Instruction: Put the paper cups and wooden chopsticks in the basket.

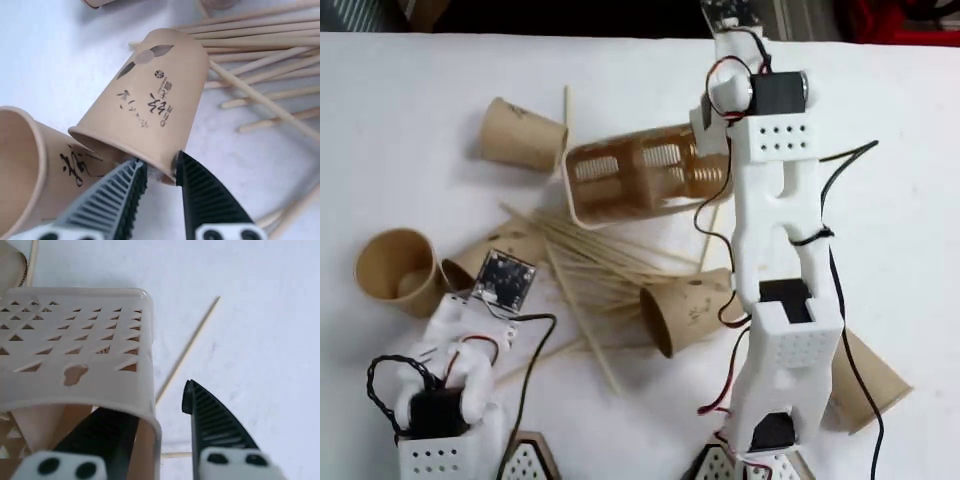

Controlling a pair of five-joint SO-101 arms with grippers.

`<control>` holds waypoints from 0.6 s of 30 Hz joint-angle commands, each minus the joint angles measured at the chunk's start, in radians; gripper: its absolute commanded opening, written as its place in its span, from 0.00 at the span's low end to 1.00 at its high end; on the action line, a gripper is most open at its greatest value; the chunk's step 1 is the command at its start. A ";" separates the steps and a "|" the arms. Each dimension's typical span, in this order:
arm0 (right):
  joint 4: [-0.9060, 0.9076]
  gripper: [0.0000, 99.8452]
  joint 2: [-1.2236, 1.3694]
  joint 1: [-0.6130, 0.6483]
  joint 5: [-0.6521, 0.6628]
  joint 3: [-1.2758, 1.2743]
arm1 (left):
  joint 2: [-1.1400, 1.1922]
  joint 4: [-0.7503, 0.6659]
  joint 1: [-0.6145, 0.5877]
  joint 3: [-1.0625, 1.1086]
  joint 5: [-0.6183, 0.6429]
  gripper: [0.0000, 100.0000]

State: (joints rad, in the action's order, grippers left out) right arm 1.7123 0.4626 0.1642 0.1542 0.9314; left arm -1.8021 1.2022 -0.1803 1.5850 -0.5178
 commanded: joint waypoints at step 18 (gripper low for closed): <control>0.004 0.02 0.025 -0.038 -0.052 0.057 | 0.001 -0.055 0.002 0.031 -0.008 0.12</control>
State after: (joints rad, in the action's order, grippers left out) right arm 1.6939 0.5731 0.1611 0.1250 0.9544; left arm -1.8021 1.1684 -0.1803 1.6218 -0.5178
